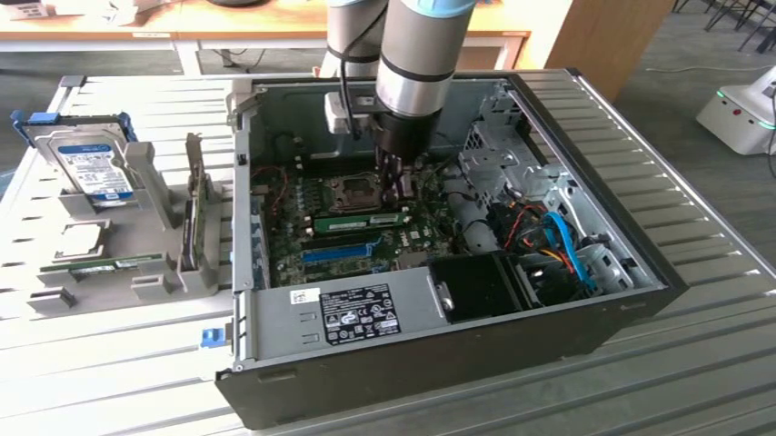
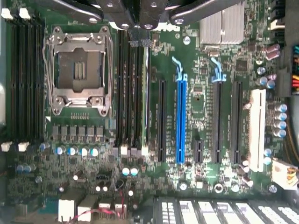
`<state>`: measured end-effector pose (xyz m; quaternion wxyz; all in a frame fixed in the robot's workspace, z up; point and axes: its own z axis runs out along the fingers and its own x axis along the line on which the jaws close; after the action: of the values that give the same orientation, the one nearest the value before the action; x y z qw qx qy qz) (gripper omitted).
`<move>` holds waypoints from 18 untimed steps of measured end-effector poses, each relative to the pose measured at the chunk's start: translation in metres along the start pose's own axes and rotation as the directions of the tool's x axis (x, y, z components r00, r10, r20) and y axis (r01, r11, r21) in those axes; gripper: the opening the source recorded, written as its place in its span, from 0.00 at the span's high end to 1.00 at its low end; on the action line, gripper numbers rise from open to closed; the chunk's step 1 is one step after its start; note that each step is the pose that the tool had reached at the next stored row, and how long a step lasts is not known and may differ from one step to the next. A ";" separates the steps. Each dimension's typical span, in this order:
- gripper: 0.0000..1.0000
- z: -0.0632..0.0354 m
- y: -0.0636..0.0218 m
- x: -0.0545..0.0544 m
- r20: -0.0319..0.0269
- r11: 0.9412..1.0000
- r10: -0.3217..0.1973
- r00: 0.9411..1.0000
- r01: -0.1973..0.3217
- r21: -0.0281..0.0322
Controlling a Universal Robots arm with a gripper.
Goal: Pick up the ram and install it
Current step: 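Press down the ram until it locks into place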
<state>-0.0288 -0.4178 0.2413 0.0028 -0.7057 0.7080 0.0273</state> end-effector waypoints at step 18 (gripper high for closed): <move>0.89 0.0010 0.0301 0.000 0.000 1.000 0.000 1.000 0.000 0.000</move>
<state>-0.0589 -0.4178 0.2413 0.0028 -0.7057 0.7080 0.0273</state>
